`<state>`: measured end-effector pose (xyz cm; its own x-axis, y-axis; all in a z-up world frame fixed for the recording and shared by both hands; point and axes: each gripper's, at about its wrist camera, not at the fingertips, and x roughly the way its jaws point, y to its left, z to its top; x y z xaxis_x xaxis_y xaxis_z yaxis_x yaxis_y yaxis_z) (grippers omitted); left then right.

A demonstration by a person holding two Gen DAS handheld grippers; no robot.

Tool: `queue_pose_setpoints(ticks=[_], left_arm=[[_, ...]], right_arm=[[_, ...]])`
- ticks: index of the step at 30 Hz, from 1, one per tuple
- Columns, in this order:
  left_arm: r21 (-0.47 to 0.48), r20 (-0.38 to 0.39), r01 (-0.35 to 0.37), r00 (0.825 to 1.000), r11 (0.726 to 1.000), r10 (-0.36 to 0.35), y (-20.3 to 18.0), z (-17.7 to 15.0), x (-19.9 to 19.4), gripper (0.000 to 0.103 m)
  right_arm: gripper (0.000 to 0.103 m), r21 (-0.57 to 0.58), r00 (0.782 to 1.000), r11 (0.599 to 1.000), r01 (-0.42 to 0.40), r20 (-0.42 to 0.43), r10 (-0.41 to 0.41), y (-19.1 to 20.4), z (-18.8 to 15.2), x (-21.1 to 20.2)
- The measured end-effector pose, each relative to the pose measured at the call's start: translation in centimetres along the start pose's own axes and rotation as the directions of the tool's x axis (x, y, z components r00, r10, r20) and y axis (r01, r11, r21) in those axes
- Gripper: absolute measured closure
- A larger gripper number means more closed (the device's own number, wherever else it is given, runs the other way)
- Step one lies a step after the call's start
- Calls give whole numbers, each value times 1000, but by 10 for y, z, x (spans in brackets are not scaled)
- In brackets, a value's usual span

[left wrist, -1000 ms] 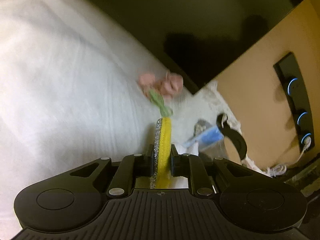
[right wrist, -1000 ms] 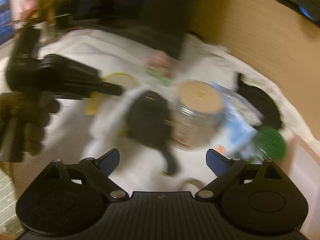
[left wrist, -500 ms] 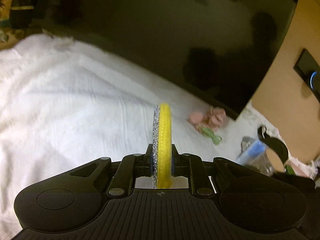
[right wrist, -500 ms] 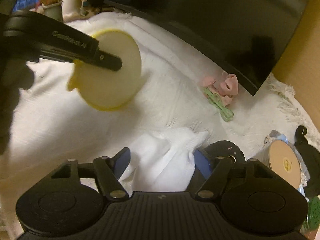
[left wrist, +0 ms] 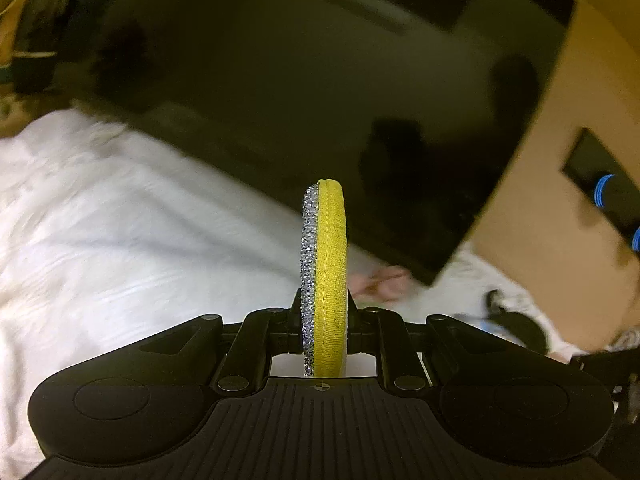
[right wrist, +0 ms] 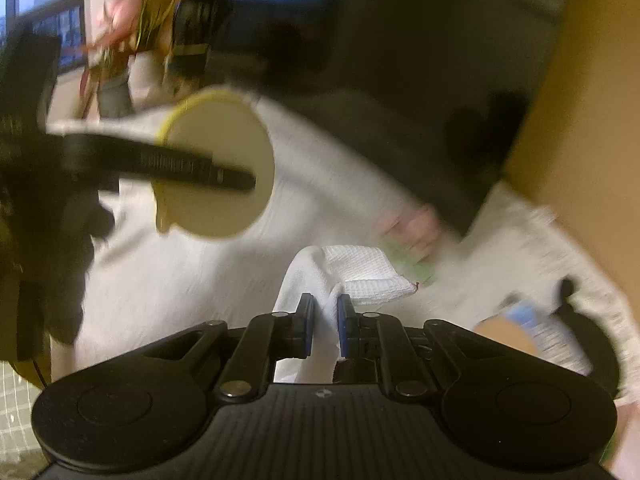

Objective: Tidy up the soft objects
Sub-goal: 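Grasp the white cloth with the right gripper while the left gripper lifts the pad, then lower the pad into the pink box with the left gripper while the right drops the cloth in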

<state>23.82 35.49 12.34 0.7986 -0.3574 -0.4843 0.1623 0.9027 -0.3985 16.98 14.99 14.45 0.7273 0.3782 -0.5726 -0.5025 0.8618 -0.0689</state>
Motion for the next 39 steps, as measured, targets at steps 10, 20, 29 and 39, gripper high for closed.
queue_pose_setpoints(ticks=[10, 20, 29, 39], left_arm=[[108, -133, 305, 948, 946, -290, -153, 5, 31, 86], [124, -467, 599, 739, 791, -486, -344, -63, 99, 85], [269, -676, 506, 706, 820, -213, -410, -144, 188, 78], [161, -485, 497, 792, 852, -370, -355, -100, 156, 77]], right_arm=[[91, 135, 943, 941, 310, 81, -322, -118, -46, -111], [91, 318, 867, 811, 491, -85, -491, -227, -171, -160], [70, 412, 904, 804, 428, -182, -388, -256, -241, -126], [33, 371, 892, 817, 442, -87, -443, -225, -248, -156]])
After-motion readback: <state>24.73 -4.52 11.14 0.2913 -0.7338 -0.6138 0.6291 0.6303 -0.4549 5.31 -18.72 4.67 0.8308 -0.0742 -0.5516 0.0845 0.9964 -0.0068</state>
